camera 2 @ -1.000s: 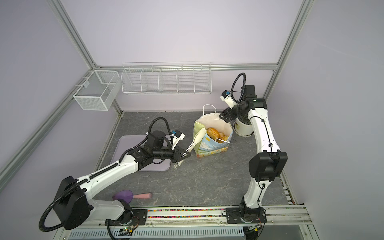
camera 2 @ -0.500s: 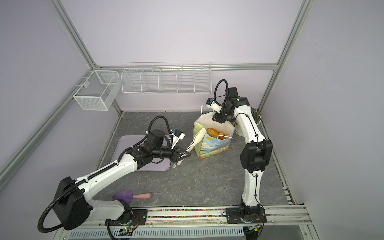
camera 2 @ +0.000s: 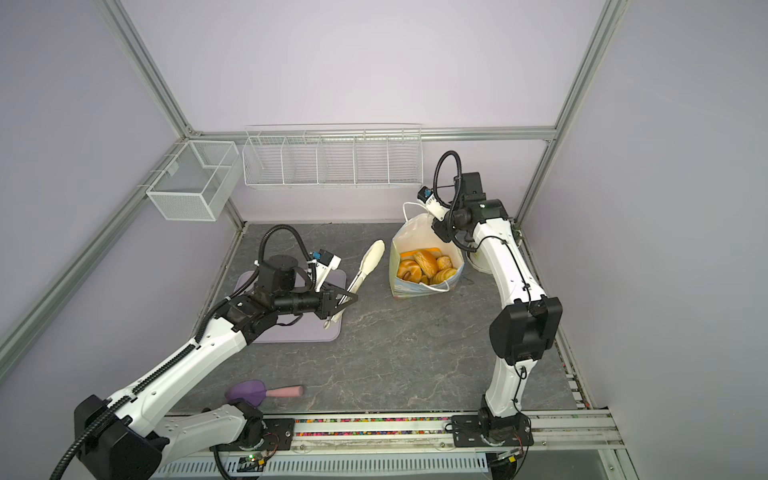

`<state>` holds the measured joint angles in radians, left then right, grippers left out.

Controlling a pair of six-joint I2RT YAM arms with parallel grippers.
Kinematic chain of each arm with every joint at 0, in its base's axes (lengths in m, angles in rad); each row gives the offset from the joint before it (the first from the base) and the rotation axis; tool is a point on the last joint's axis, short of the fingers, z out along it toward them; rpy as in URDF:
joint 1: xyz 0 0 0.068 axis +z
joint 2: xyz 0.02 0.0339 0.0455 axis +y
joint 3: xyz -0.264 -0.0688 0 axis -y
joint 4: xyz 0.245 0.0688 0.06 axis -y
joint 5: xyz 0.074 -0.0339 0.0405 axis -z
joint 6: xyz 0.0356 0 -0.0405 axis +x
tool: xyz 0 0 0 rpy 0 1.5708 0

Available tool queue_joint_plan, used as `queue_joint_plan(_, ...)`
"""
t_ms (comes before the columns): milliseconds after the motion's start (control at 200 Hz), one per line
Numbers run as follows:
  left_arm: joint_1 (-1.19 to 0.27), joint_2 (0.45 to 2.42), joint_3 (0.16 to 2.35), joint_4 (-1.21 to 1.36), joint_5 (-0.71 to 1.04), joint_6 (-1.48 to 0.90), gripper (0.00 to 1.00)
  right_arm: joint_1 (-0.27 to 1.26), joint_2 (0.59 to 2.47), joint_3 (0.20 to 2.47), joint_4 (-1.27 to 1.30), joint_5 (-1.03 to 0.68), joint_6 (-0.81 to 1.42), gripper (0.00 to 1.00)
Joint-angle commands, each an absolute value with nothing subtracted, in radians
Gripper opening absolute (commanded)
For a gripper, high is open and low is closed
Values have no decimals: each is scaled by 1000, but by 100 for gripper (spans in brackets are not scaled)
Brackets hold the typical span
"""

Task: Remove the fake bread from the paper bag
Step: 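Pull the bag rim toward the left gripper while the left gripper lowers the tongs, then insert the tongs into the bag and clamp the orange round bun with the left gripper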

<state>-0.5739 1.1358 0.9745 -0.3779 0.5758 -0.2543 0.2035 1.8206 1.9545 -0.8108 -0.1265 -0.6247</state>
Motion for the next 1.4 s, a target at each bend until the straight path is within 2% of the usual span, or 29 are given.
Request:
queue_joint_plan(0,-539,1112,1006,-437,503,-239,0,236,1720,1890,-583,18,-445,6)
queue_joint_plan(175,-512,1116,1006,-513,425,-239,0,342,1573,1610,-476,141,-335,7)
queue_joint_plan(325,-512,1087,1016,-598,400,-217,0,469,1485,1393,-414,163,-262,7)
queue_joint_plan(520,-539,1031,1034,-742,440,-192,0,579,1521,1385,-484,229,-201,7)
queue_joint_plan(670,-731,1004,1020,-760,320,-273,0,608,1523,1393,-476,245,-159,7)
queue_joint_plan(865,-747,1081,1069,-775,270,-295,0,624,1468,1325,-419,198,-129,7)
queue_joint_plan(1075,-746,1275,1264,-909,275,-242,7,660,1403,1233,-391,186,-90,7)
queue_joint_plan(1320,-746,1418,1365,-960,342,-260,27,671,1351,1168,-360,197,6,7)
queue_joint_plan(1395,-745,1429,1360,-939,350,-275,30,672,1349,1166,-355,195,37,7)
